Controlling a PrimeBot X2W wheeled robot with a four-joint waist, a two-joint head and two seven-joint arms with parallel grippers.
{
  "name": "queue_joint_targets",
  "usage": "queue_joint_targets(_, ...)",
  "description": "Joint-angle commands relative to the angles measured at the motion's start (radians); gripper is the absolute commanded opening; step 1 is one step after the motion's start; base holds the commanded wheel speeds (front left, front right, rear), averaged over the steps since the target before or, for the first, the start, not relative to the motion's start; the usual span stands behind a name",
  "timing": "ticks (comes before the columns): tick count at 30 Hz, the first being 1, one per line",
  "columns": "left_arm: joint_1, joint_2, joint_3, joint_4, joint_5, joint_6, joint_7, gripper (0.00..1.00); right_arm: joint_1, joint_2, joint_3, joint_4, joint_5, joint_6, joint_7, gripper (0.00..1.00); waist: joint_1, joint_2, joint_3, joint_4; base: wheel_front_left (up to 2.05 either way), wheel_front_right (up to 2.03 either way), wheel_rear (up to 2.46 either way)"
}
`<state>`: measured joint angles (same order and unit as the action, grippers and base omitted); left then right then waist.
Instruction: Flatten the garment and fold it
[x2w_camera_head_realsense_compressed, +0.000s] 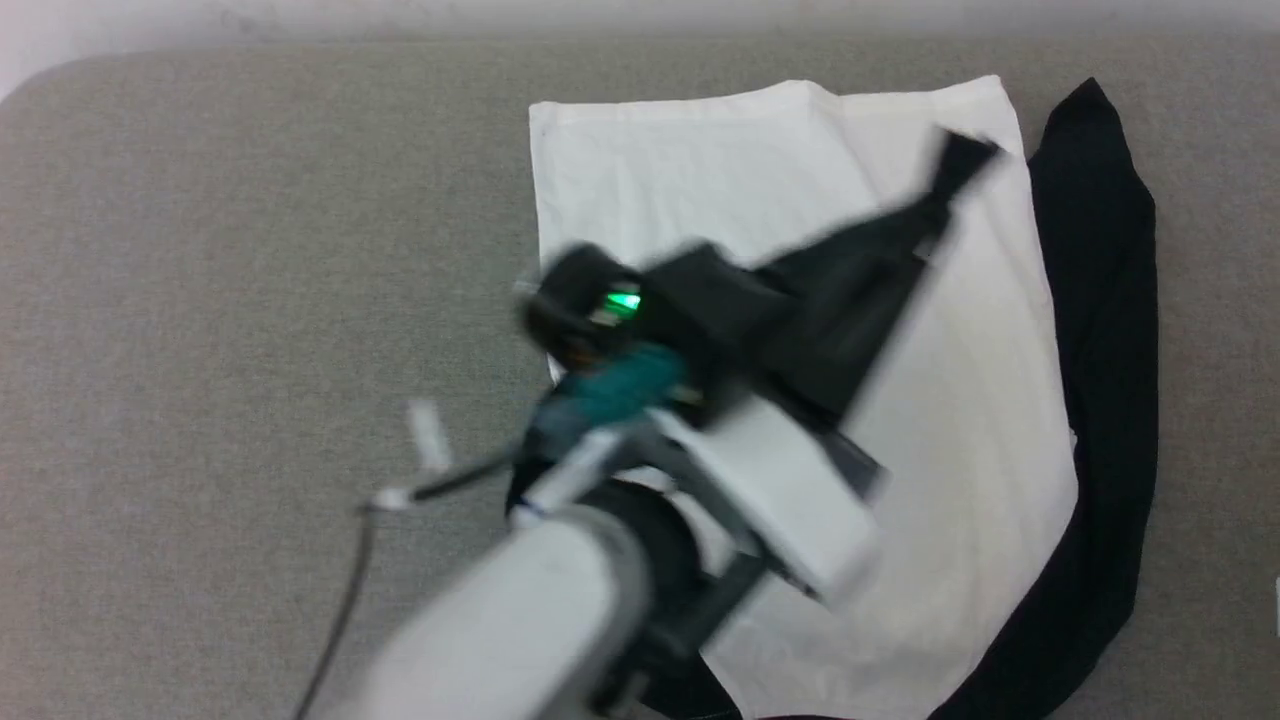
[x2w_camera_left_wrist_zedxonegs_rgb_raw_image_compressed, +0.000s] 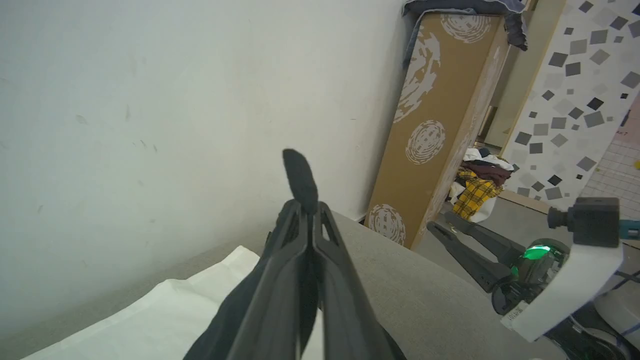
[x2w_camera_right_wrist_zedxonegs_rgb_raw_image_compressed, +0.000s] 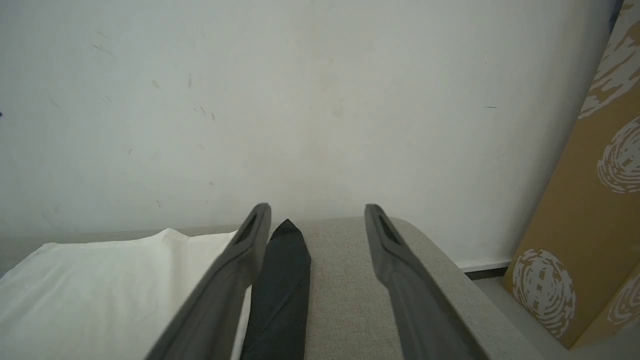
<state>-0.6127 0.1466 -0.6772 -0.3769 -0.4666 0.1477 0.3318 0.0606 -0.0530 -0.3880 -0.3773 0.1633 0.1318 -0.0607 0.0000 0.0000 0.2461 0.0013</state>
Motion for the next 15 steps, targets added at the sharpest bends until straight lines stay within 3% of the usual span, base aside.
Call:
queue_joint_targets(1,-0.016,-0.035,-0.052,0.049,0.005,-0.019,-0.013,0.00,-0.014,0.003,-0.007,-0.006,0.006,-0.001,0.003,1.00,0.0000,0.0000,0.016,-0.014,0.00,0.00,0.00)
queue_joint_targets(6,-0.035,-0.087,-0.225,0.254,0.022,-0.057,-0.071,0.00,-0.025,0.003,-0.020,-0.003,0.014,-0.001,-0.003,1.00,0.0000,0.0000,0.051,-0.046,0.00,0.00,0.00)
queue_joint_targets(15,-0.088,-0.096,-0.491,0.610,-0.050,-0.056,-0.170,0.00,-0.066,0.003,0.046,0.019,0.012,-0.001,-0.010,1.00,0.0000,0.0000,0.126,-0.130,0.00,0.00,0.00)
